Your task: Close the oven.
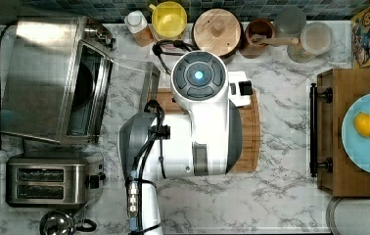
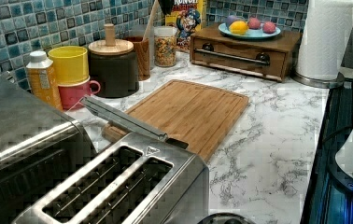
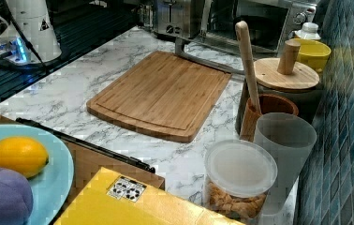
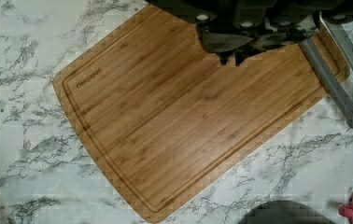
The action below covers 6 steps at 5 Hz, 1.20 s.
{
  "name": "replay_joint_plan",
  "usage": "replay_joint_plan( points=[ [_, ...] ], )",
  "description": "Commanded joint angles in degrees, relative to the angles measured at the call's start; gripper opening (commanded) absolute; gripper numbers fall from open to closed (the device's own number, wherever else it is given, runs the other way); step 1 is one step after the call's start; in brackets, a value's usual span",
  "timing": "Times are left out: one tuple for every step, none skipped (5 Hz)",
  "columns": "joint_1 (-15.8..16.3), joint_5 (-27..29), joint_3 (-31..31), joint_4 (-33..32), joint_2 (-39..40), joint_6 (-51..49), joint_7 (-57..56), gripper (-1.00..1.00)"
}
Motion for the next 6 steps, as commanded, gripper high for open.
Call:
replay_joint_plan(
  points=[
    [-0.7,4.3,-0.4,-4.9,-1.4,6.0,-8.0,-1.0],
    [-1.4,12.1,-1.4,-11.6,-3.2,13.3,-17.2,-1.0],
    [-1.3,16.7,-2.3,-14.3,-2.3,16.2,-21.8,-1.0],
    [-1.9,24.0,-2.5,-17.3,-1.9,20.1,-30.2,-1.0],
    [-0.7,30.1,-2.9,-21.9,-3.0,26.7,-36.0,-1.0],
    [-3.2,40.5,-1.0,-26.7,-4.3,31.4,-46.3,-1.0]
  ],
)
